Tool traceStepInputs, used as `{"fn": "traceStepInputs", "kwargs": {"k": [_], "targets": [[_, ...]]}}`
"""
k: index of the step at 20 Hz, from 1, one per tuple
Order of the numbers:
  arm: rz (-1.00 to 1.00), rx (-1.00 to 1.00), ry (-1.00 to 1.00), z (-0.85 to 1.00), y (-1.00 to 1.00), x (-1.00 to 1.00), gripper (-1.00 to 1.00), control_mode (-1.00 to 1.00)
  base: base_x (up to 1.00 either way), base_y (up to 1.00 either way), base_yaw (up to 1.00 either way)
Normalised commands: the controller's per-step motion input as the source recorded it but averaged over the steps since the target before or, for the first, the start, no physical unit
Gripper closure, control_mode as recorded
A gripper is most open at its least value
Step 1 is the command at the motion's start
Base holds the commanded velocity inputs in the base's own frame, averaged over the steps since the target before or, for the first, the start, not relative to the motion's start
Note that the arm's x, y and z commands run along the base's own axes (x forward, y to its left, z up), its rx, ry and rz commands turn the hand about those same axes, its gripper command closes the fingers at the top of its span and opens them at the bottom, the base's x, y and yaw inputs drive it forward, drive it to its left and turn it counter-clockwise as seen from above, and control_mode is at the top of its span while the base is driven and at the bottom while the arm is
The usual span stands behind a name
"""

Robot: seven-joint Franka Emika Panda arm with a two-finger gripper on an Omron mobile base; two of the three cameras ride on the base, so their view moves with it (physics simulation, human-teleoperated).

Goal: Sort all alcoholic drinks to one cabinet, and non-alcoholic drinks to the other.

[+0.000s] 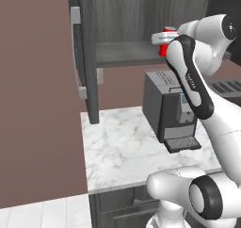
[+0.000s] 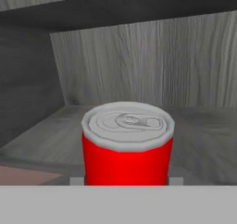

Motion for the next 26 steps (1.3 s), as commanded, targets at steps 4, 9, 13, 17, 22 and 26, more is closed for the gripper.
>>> {"fn": "traceStepInputs", "kwargs": {"k": [4,9,13,17,22,26], "targets": [[0.0,-0.02,0.0,0.0,0.18,0.71,1.0,-1.0,0.0,0.0,0.0],[0.0,-0.01,0.0,-0.13,0.3,0.58,1.0,-1.0,0.0,0.0,0.0],[0.0,-0.04,0.0,-0.28,0.41,0.54,1.0,-1.0,0.0,0.0,0.0],[0.0,-0.02,0.0,-0.3,0.34,0.44,1.0,-1.0,0.0,0.0,0.0],[-0.05,-0.01,0.0,-0.07,0.11,0.57,1.0,-1.0,0.0,0.0,0.0],[-0.09,0.0,0.0,0.0,0.0,0.67,1.0,-1.0,0.0,0.0,0.0]]}}
